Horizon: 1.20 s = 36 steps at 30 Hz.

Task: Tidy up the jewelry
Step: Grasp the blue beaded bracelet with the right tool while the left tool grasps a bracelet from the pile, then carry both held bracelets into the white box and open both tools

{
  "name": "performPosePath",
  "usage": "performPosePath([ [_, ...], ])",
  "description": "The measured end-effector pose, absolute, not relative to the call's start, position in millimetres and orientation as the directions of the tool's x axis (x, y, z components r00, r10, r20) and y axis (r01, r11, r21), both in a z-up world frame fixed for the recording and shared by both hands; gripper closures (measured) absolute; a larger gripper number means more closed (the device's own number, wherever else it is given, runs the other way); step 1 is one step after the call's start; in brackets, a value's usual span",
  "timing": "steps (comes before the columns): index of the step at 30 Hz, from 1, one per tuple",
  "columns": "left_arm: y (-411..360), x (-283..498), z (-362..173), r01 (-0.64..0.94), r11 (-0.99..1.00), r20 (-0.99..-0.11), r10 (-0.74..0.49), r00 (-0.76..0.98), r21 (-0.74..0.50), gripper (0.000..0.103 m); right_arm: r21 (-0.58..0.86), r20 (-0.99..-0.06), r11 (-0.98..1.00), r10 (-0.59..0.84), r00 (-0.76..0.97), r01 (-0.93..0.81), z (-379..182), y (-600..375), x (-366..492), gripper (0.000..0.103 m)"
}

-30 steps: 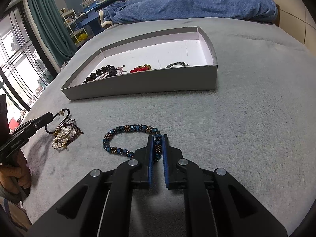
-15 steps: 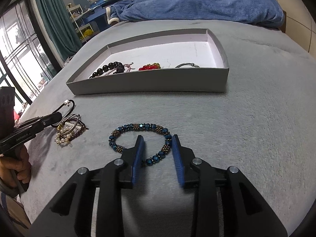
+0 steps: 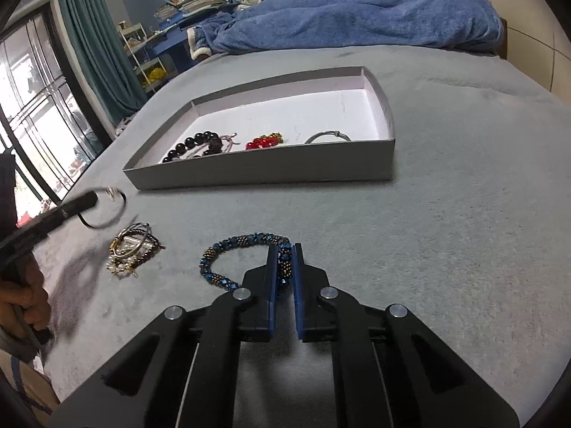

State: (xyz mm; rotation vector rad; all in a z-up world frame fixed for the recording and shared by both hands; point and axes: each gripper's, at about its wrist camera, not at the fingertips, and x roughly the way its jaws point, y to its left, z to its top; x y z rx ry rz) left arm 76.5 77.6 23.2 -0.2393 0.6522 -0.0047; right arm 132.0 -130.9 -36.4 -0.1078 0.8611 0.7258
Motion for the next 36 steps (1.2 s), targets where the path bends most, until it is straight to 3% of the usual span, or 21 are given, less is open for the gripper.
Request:
performPosePath([
  [4, 75, 84, 40, -0.049, 0.977, -0.580, -0.083, 0.811, -0.209, 0.099, 0.161, -0.752, 0.761, 0.507, 0.422, -0.629, -40, -123, 134, 0.086],
  [14, 68, 109, 61, -0.011, 0.984, -0.562, -0.093, 0.822, -0.180, 0.099, 0.106, -0.777, 0.773, 0.457, 0.433, -0.626, -46, -114, 141, 0.086],
  [19, 66, 127, 67, 0.001, 0.987, -0.564, -0.092, 0.820, -0.159, 0.099, 0.159, -0.775, 0.757, 0.493, 0.395, -0.634, -47, -117, 146, 0.096],
  [36, 77, 170, 60, -0.016, 0.989, -0.586, -0.073, 0.807, -0.145, 0.099, 0.122, -0.621, 0.659, 0.634, 0.461, -0.742, 35, -82, 143, 0.096],
])
